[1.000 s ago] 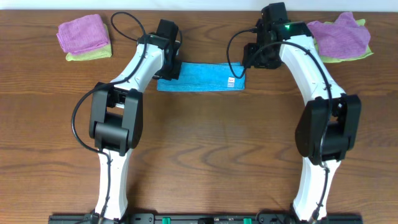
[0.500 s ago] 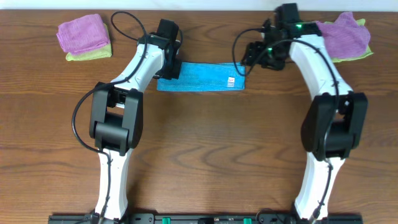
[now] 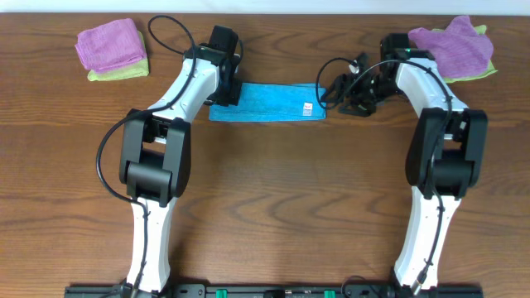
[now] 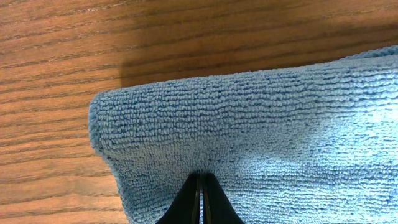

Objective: Fold the cloth
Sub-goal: 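Pinch the right end of the folded strip with the right gripper, then fold the right end leftward over the strip toward the left gripper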

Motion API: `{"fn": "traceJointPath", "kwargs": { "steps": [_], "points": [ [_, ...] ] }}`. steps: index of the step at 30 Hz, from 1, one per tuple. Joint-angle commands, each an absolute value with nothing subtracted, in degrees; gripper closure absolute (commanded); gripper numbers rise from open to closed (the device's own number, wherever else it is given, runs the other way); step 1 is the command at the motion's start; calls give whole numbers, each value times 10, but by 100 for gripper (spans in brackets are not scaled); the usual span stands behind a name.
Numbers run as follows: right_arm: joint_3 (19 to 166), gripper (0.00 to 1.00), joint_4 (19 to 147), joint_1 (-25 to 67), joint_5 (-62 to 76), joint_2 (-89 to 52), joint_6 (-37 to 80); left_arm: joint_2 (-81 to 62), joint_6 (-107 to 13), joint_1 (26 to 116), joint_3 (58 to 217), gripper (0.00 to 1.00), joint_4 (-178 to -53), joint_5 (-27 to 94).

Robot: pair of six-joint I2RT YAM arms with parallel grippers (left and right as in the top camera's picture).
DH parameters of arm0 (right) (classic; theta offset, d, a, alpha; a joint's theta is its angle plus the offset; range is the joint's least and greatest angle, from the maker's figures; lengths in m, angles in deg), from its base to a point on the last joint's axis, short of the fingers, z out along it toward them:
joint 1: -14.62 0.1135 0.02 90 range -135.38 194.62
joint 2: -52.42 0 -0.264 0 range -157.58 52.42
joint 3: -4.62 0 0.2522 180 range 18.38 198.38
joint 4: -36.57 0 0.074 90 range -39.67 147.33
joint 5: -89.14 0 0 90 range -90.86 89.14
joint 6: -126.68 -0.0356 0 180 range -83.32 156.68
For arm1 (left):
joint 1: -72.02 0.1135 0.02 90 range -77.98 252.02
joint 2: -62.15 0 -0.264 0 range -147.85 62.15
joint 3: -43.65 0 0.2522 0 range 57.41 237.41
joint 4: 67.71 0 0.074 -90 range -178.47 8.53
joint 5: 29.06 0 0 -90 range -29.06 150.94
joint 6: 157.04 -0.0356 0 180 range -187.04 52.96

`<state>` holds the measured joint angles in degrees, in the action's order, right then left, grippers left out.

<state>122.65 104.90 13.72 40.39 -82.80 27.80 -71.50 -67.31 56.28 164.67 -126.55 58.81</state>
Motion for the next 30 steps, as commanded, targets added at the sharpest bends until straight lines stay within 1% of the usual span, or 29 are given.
{"fn": "traceJointPath", "kwargs": {
  "steps": [1,5,18,21,23,25,30],
  "points": [
    [1220,28,1043,143,438,-844,290,-727,-679,567,1644,94,-1269,594],
    [1220,29,1018,145,461,-861,280,-727,-679,567,1644,94,-1268,594],
    [1219,37,978,178,448,-893,260,-727,-679,567,1644,94,-1269,594],
    [1219,44,978,179,434,-893,260,-727,-679,567,1644,94,-1269,594],
    [1219,51,976,179,428,-893,260,-727,-679,567,1644,94,-1269,594],
    [1219,63,972,179,426,-893,259,-727,-679,567,1644,95,-1269,594],
    [1219,98,963,179,416,-893,231,-727,-677,567,1644,94,-1271,582]
  ]
}}
